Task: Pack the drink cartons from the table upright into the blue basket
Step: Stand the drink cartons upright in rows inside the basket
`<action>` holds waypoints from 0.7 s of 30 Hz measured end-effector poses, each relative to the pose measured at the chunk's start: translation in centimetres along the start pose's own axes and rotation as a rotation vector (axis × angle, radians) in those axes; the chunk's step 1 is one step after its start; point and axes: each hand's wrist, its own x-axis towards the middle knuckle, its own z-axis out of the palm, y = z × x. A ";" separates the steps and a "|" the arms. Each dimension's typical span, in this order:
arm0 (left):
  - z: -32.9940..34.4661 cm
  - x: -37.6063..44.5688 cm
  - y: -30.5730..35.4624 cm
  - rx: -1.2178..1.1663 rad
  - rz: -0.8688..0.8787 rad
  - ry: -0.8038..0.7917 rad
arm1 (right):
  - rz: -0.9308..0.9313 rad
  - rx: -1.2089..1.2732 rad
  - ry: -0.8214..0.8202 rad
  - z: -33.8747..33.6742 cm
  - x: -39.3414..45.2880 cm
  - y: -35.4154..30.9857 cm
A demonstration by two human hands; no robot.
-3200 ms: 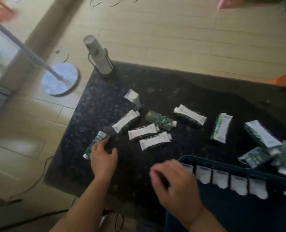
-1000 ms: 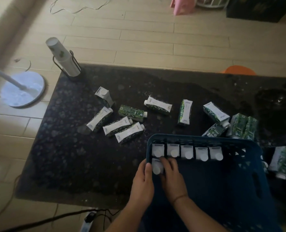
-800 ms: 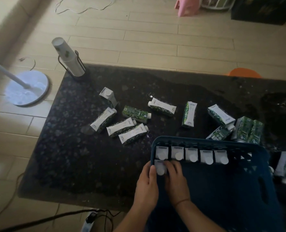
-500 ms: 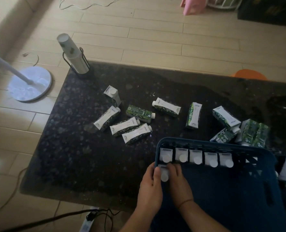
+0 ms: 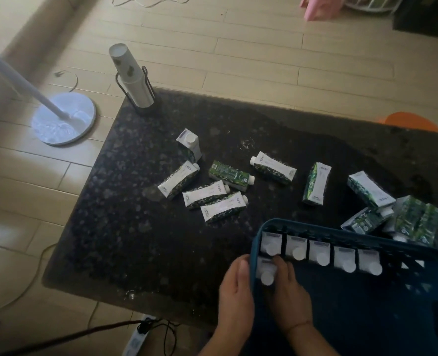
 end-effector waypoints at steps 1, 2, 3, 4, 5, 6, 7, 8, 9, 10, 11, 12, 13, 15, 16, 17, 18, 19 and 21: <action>-0.5 0.5 0.5 0.016 0.035 0.071 | -0.001 -0.062 -0.032 -0.5 -0.5 0.0; -1.3 1.4 1.0 0.061 0.077 0.136 | -0.002 -0.120 -0.058 -1.1 -1.0 -0.2; -2.0 2.6 1.3 0.111 0.122 0.197 | -0.002 -0.165 -0.063 -1.6 -1.6 -0.4; -2.8 4.1 1.6 0.171 0.167 0.255 | 0.003 -0.198 -0.057 -2.1 -2.4 -0.6; -3.4 5.8 1.8 0.260 0.213 0.301 | 0.013 -0.211 -0.035 -2.7 -2.9 -0.8; -3.8 7.4 2.4 0.384 0.259 0.318 | 0.024 -0.224 -0.004 -3.4 -3.3 -1.1; -4.0 9.0 2.8 0.543 0.286 0.291 | 0.043 -0.218 0.038 -4.2 -3.6 -1.4; -4.1 10.4 3.1 0.717 0.302 0.235 | 0.049 -0.170 0.097 -4.9 -3.8 -1.9; -4.1 11.7 3.4 0.887 0.308 0.175 | 0.008 -0.105 0.165 -5.5 -3.7 -2.3; -4.2 12.9 3.4 1.033 0.304 0.117 | -0.030 -0.024 0.224 -5.9 -3.5 -2.5; -4.3 13.8 3.3 1.149 0.312 0.069 | -0.075 0.046 0.310 -6.2 -3.2 -2.6; -4.3 14.6 3.0 1.247 0.334 0.032 | -0.113 0.077 0.376 -6.7 -2.7 -2.9; -4.2 15.2 2.7 1.345 0.376 0.015 | -0.145 0.097 0.395 -7.1 -2.3 -3.3; -4.2 16.1 2.1 1.503 0.437 0.031 | -0.194 0.108 0.407 -8.0 -1.4 -4.3; -4.3 16.5 1.9 1.538 0.444 0.059 | -0.214 0.105 0.413 -8.2 -1.0 -4.6; -4.3 17.0 1.7 1.552 0.442 0.089 | -0.236 0.092 0.417 -8.4 -0.5 -4.9; -4.4 17.4 1.7 1.550 0.444 0.123 | -0.256 0.079 0.411 -8.6 0.0 -5.0; -4.4 17.8 1.7 1.531 0.449 0.151 | -0.274 0.068 0.403 -8.8 0.5 -5.1; -4.4 18.3 1.9 1.472 0.475 0.173 | -0.306 0.076 0.391 -9.1 1.4 -5.0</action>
